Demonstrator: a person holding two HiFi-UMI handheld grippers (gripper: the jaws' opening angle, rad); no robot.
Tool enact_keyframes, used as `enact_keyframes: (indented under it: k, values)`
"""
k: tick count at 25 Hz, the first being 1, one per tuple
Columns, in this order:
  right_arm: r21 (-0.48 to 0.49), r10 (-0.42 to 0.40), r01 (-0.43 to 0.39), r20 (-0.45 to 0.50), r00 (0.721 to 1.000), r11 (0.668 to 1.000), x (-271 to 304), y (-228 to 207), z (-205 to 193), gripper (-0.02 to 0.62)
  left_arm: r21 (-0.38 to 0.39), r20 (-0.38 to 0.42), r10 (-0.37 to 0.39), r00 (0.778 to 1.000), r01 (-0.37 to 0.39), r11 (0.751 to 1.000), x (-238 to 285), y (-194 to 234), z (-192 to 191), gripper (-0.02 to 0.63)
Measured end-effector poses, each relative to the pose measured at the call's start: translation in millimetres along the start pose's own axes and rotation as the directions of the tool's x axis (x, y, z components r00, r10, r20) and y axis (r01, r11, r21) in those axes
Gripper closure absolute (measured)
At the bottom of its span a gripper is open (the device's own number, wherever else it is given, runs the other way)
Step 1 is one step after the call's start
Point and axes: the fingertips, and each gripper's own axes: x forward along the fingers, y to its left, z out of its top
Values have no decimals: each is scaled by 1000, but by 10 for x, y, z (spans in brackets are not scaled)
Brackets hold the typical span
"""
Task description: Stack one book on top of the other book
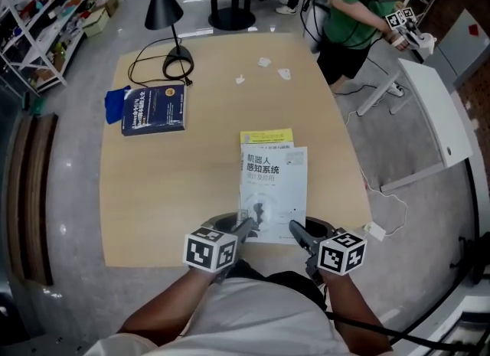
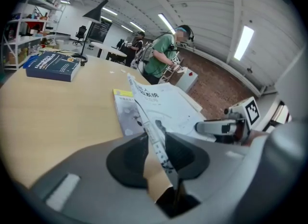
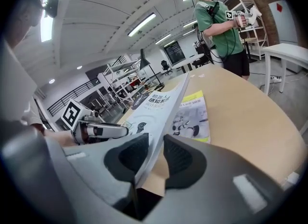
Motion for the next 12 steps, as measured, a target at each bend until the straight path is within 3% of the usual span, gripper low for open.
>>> enact_keyframes:
  k: [12]
  values:
    - [-10,43,-45,-120,992,999,554,-740,308,494,-101,-19,74,997,-75,992,730,404,289,485]
